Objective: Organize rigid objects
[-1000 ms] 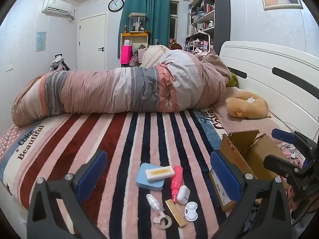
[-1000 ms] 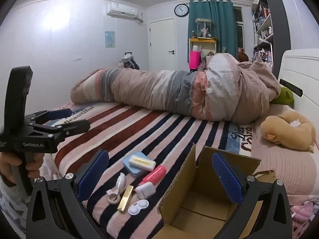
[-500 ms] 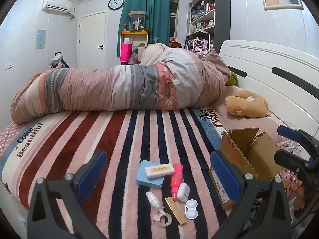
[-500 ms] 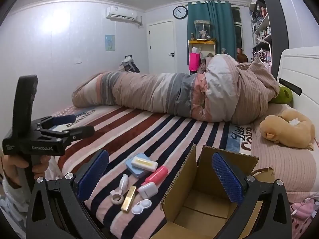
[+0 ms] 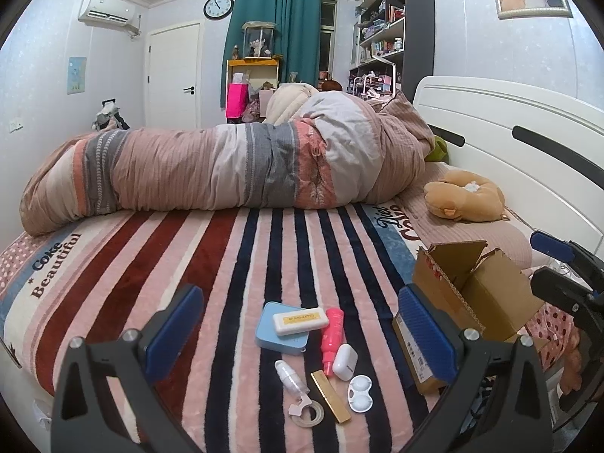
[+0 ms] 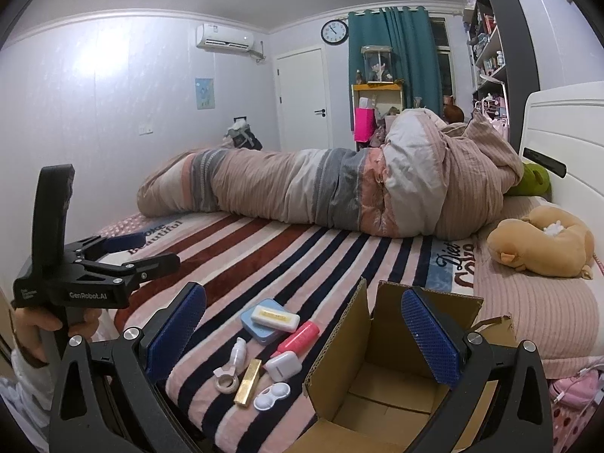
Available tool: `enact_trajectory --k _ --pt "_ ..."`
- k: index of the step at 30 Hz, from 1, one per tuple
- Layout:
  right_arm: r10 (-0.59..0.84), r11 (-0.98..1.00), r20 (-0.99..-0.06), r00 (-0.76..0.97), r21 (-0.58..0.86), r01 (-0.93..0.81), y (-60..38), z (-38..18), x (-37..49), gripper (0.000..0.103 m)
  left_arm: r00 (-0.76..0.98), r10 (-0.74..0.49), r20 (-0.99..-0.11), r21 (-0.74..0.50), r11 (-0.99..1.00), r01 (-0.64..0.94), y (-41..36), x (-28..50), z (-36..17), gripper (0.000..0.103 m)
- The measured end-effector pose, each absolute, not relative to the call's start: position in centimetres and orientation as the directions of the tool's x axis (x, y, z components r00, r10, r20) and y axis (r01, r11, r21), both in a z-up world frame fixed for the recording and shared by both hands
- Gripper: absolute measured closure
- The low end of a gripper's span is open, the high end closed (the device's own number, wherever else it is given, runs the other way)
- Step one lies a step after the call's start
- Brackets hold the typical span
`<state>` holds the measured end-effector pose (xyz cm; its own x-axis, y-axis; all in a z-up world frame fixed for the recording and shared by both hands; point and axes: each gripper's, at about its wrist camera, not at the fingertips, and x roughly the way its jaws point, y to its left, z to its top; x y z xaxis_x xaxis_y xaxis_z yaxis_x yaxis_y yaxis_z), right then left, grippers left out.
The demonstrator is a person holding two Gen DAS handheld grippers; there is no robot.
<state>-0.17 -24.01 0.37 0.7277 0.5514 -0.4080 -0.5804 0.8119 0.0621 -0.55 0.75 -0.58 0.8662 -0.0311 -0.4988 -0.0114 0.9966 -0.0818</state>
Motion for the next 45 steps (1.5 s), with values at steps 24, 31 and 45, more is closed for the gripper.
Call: enact_trajectory --k 24,31,45 --pt "0.554 0.810 -0.407 0.726 0.061 -0.583 -24.15 0.45 -0.66 0.000 0.869 -0.024 -0.494 -0.069 0.998 -0.012 0.40 -0.81 -0.24 0.000" --pt "0.560 0.807 -0.411 0.719 0.075 -0.586 -24.32 0.38 -0.72 0.000 0.869 -0.025 -0.495 -0.071 0.997 -0.011 0.55 -0.84 -0.20 0.000" --pt "0.556 0.809 -0.414 0.720 0.074 -0.582 -24.17 0.05 -0.64 0.000 0.865 -0.027 -0.502 -0.068 0.998 -0.009 0.49 -0.66 -0.47 0.000"
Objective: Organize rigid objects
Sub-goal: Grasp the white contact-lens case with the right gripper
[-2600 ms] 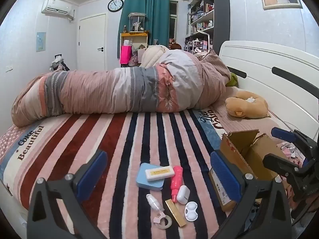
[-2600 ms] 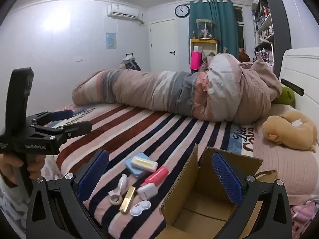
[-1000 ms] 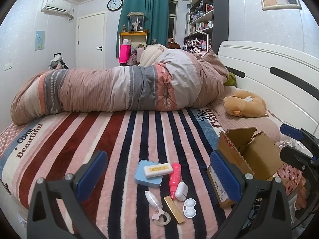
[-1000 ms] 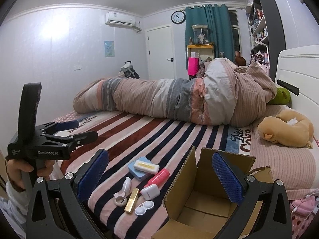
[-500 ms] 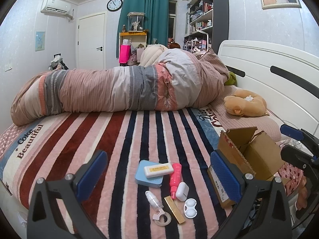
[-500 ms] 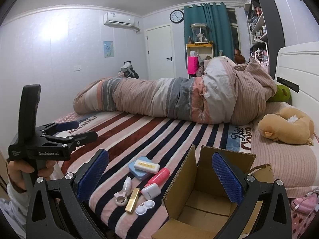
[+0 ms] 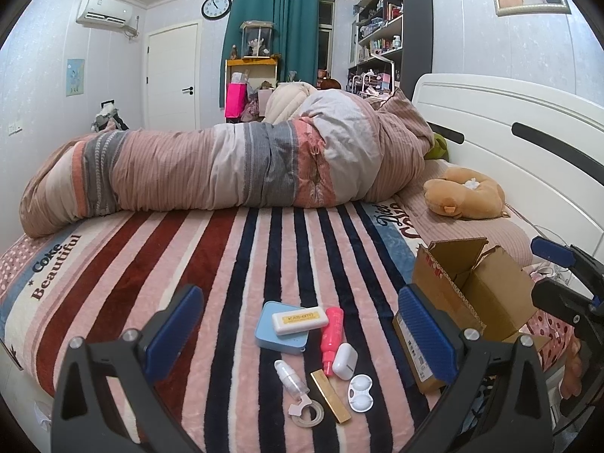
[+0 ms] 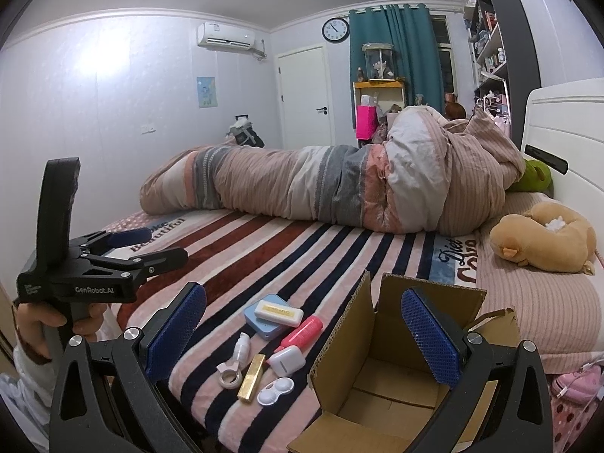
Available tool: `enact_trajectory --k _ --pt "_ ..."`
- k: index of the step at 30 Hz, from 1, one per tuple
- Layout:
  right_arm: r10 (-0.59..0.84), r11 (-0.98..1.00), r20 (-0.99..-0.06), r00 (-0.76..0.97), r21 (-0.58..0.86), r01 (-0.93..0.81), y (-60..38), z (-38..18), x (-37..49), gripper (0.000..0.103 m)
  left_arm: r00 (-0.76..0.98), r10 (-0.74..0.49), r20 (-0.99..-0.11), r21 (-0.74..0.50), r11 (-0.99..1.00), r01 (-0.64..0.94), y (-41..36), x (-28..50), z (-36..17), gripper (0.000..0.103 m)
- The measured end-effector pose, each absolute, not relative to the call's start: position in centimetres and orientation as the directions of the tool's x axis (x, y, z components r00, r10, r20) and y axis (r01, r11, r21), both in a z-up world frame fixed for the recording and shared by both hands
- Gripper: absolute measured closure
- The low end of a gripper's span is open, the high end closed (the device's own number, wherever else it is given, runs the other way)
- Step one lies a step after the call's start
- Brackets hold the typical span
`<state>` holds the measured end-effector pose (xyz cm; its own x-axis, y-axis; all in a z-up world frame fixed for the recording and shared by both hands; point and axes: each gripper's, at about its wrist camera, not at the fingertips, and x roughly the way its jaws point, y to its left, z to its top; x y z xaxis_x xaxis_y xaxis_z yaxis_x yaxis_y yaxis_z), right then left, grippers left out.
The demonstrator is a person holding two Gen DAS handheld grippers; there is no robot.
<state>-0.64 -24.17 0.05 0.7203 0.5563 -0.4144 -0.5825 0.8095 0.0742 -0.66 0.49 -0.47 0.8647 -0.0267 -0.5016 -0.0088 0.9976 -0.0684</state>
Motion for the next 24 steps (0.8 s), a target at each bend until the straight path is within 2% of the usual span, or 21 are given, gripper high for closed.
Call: enact_trajectory --k 5,8,10,11,13,17,19,24 --pt "0.556 0.811 -0.413 0.722 0.077 -0.580 -24.0 -0.4 -0.7 0.000 0.867 -0.061 -0.495 -0.077 0.997 0.026 1.0 -0.7 -0.8 0.000" --pt "0.543 0.813 -0.401 0.738 0.030 -0.582 -23.0 -0.1 -1.4 0.018 0.870 -0.075 -0.487 -0.078 0.996 0.042 1.9 -0.6 -1.0 0.000" --pt "0.543 0.807 -0.394 0.742 -0.002 -0.591 -21.9 0.1 -1.9 0.037 0.871 -0.081 -0.484 -0.085 0.995 0.045 2.9 -0.6 -1.4 0.000" --pt "0.551 0.795 -0.390 0.738 -0.023 -0.607 -20.9 0.1 -2.3 0.042 0.872 -0.082 -0.482 -0.089 0.995 0.045 3.6 -0.7 -1.6 0.000" --pt "0.569 0.773 -0.390 0.724 -0.049 -0.633 -19.1 -0.2 -2.7 0.059 0.877 -0.070 -0.475 -0.085 0.996 0.033 5.1 -0.7 -2.2 0.000" --pt "0.599 0.718 -0.474 0.645 -0.039 -0.695 -14.1 -2.4 -2.3 0.076 0.874 -0.057 -0.483 -0.083 0.996 0.020 8.0 -0.5 -4.1 0.000" --pt "0.607 0.699 -0.519 0.602 -0.012 -0.715 -12.5 -4.0 -1.8 0.079 0.862 -0.064 -0.503 -0.089 0.996 0.022 9.2 -0.2 -5.6 0.001" --pt "0.577 0.700 -0.644 0.502 0.074 -0.710 -10.3 -10.7 -0.8 0.079 0.803 -0.097 -0.588 -0.118 0.992 0.034 11.1 1.2 -10.9 0.001"
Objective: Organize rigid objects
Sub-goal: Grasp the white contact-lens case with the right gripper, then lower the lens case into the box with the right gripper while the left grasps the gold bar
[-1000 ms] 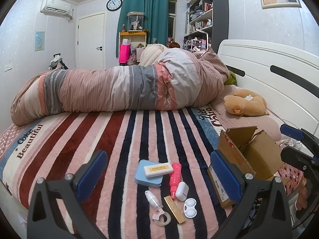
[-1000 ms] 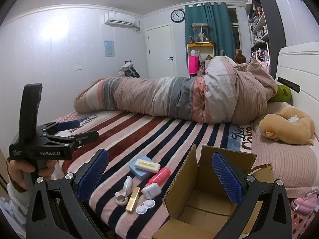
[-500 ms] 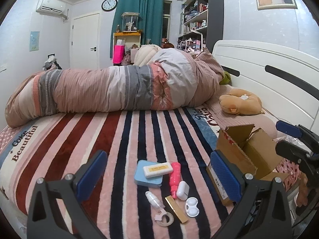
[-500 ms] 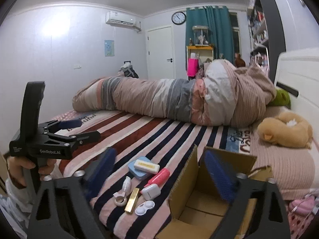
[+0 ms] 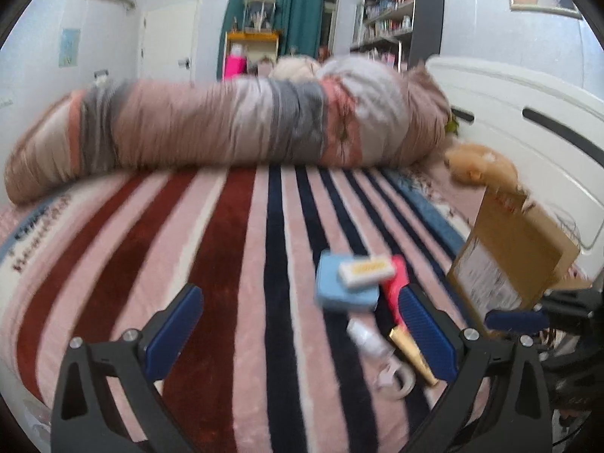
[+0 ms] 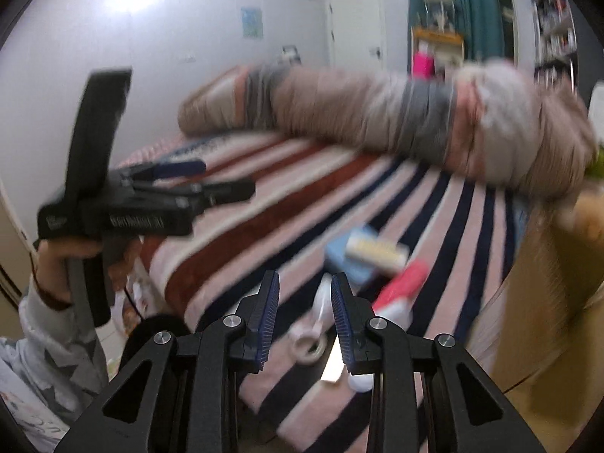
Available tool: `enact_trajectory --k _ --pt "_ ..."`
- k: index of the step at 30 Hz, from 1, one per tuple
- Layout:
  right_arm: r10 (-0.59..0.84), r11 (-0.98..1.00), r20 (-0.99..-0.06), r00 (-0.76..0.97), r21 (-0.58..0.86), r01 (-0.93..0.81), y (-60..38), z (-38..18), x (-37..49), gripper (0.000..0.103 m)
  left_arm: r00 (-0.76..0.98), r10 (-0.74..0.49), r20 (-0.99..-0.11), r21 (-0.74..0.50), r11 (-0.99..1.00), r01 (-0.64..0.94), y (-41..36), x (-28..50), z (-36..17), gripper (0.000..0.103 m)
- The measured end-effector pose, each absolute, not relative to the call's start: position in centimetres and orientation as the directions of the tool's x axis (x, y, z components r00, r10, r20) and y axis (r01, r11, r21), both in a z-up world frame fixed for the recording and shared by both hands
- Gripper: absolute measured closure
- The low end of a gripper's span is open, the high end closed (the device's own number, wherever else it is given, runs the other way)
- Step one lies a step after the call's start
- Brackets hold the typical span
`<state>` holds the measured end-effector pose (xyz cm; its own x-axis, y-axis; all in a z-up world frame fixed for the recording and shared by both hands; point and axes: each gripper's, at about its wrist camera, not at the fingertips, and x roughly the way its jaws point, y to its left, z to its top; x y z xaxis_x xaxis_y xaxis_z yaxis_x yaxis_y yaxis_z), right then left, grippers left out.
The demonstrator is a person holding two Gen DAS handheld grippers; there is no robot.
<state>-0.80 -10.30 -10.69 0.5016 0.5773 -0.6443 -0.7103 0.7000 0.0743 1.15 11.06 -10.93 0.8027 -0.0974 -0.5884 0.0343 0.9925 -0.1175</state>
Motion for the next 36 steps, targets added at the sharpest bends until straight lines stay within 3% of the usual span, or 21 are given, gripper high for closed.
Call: enact_trajectory --k 2,7,9,14,20,26,28,31,36 --pt "0.531 0.738 -0.695 0.485 0.098 -0.668 -10.6 -13.8 -0.1 0.079 0.775 -0.115 -0.622 -0.129 0.991 0.043 11.1 1.7 -13.1 0.001" --pt "0.289 0.877 -0.730 0.619 -0.057 -0.477 -12.2 -18.4 1.4 0.079 0.724 -0.177 -0.666 -0.167 0.982 0.086 10.2 2.5 -16.6 0.001" --pt "0.259 0.898 -0.732 0.630 -0.058 -0.436 -12.7 -19.1 1.5 0.078 0.715 -0.203 -0.669 -0.185 0.977 0.104 9.7 2.6 -17.2 0.001" --pt "0.204 0.933 -0.757 0.621 -0.043 -0.358 -13.0 -21.2 2.1 0.064 0.694 -0.237 -0.680 -0.194 0.971 0.140 8.5 2.8 -18.2 0.001" --pt "0.089 0.961 -0.738 0.669 -0.112 -0.252 -13.0 -21.7 2.3 0.063 0.681 -0.250 -0.689 -0.202 0.968 0.151 8.2 2.2 -18.5 0.001" --pt "0.139 0.947 -0.729 0.670 -0.100 -0.305 -12.6 -22.1 3.0 0.063 0.675 -0.260 -0.691 -0.213 0.965 0.154 8.4 1.9 -18.4 0.001" --pt "0.129 0.949 -0.743 0.657 -0.101 -0.300 -12.4 -22.4 3.7 0.075 0.668 -0.273 -0.693 -0.224 0.961 0.160 8.3 1.8 -18.3 0.001" --pt "0.141 0.934 -0.718 0.682 -0.132 -0.333 -11.8 -21.4 2.9 0.075 0.659 -0.288 -0.695 -0.227 0.957 0.179 7.9 1.4 -18.2 0.001" --pt "0.355 0.878 -0.604 0.713 -0.046 -0.477 -11.0 -13.9 0.0 0.075 0.630 -0.347 -0.694 -0.247 0.938 0.245 5.8 0.8 -17.6 0.002"
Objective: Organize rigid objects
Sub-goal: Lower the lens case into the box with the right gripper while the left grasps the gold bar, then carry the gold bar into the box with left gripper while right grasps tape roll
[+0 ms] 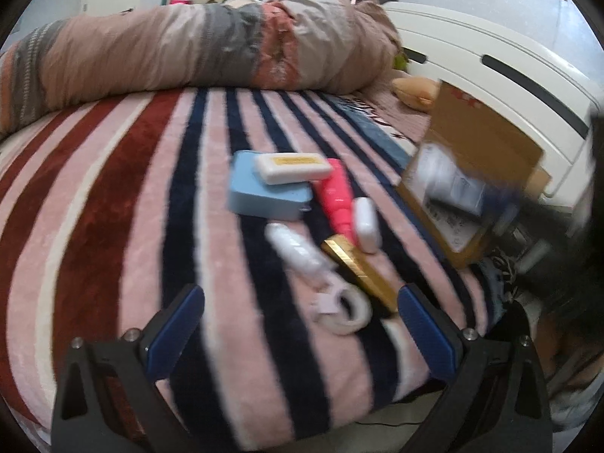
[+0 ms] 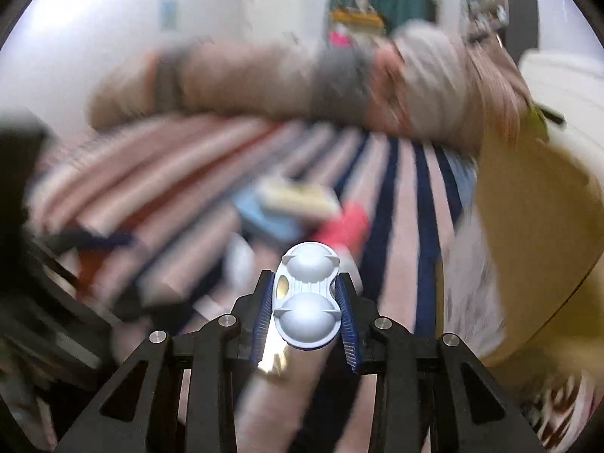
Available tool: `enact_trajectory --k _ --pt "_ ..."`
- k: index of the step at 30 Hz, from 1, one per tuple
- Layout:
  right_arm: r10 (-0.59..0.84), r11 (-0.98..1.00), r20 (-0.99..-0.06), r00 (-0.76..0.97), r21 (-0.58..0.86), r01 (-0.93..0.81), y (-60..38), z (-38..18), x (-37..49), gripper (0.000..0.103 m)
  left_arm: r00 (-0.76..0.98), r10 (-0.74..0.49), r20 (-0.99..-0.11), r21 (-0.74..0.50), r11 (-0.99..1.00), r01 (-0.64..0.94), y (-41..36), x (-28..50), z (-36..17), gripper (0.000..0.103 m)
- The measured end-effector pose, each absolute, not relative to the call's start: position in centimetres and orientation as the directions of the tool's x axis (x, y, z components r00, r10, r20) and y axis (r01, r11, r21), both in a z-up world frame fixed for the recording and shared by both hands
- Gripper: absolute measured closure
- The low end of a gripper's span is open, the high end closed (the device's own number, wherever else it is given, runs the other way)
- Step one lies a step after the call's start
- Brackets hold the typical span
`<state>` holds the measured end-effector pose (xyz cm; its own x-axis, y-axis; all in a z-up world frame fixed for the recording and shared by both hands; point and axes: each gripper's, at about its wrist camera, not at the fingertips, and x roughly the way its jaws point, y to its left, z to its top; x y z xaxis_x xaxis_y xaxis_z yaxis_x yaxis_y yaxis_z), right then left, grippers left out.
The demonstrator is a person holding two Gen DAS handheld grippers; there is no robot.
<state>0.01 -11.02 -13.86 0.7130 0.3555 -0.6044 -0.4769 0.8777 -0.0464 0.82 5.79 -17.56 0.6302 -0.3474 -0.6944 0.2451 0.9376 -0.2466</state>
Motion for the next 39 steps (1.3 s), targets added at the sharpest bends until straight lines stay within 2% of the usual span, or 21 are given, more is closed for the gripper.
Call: enact_trajectory --k 3,5,6,7,10,12,19,22,25,26,27,28,33,39 --pt "0.425 0.864 -0.482 0.766 -0.035 -0.502 -12.3 -7.5 -0.9 0.075 0.601 -0.398 -0.693 -0.281 0.917 0.283 3.5 1.0 -17.5 0.015" --pt "0.410 0.882 -0.428 0.805 -0.040 -0.470 -14.5 -4.1 -0.6 0.075 0.578 -0.416 -0.702 -0.290 0.908 0.301 1.6 1.4 -17.9 0.024" --pt "0.397 0.890 -0.419 0.817 -0.041 -0.454 -15.4 -3.4 -0.4 0.075 0.568 -0.417 -0.710 -0.289 0.908 0.304 0.8 1.6 -18.2 0.032" --pt "0.367 0.906 -0.411 0.834 -0.046 -0.421 -16.7 -2.8 0.1 0.075 0.556 -0.415 -0.720 -0.289 0.908 0.303 0.0 1.9 -18.6 0.043" --pt "0.277 0.942 -0.450 0.849 -0.048 -0.333 -20.6 -3.1 1.9 0.075 0.529 -0.371 -0.763 -0.256 0.926 0.279 -2.5 3.0 -20.1 0.062" --pt "0.254 0.951 -0.500 0.828 -0.025 -0.307 -23.0 -4.1 2.8 0.075 0.534 -0.311 -0.786 -0.206 0.947 0.249 -3.3 3.6 -20.8 0.070" --pt "0.199 0.954 -0.597 0.777 -0.065 -0.294 -27.2 -6.8 4.7 0.075 0.568 -0.177 -0.804 -0.065 0.975 0.213 -5.0 4.6 -21.1 0.074" --pt "0.168 0.957 -0.643 0.747 -0.075 -0.280 -28.2 -7.5 5.6 0.074 0.593 -0.071 -0.802 0.022 0.989 0.148 -5.2 5.4 -21.5 0.073" --pt "0.107 0.961 -0.682 0.724 -0.115 -0.250 -28.3 -8.3 6.7 0.073 0.608 -0.042 -0.793 0.038 0.992 0.118 -5.5 5.6 -21.5 0.073" --pt "0.091 0.963 -0.682 0.726 -0.125 -0.238 -28.3 -8.3 6.6 0.071 0.612 -0.033 -0.790 0.046 0.993 0.113 -5.7 5.6 -21.5 0.073" --pt "0.084 0.965 -0.677 0.731 -0.127 -0.229 -28.4 -8.2 6.5 0.063 0.619 -0.015 -0.785 0.066 0.992 0.108 -5.9 5.5 -21.6 0.079" --pt "0.084 0.967 -0.673 0.735 -0.121 -0.222 -28.5 -8.1 6.3 0.055 0.626 -0.001 -0.780 0.090 0.989 0.114 -6.2 5.5 -21.6 0.082" --pt "0.122 0.976 -0.640 0.759 -0.061 -0.208 -29.2 -7.2 5.1 0.053 0.609 -0.063 -0.790 0.034 0.989 0.146 -5.1 5.4 -20.8 0.088" --pt "0.240 0.958 -0.562 0.791 0.003 -0.288 -28.1 -5.2 3.4 0.053 0.637 -0.142 -0.758 -0.022 0.981 0.193 -3.0 4.9 -17.5 0.088"
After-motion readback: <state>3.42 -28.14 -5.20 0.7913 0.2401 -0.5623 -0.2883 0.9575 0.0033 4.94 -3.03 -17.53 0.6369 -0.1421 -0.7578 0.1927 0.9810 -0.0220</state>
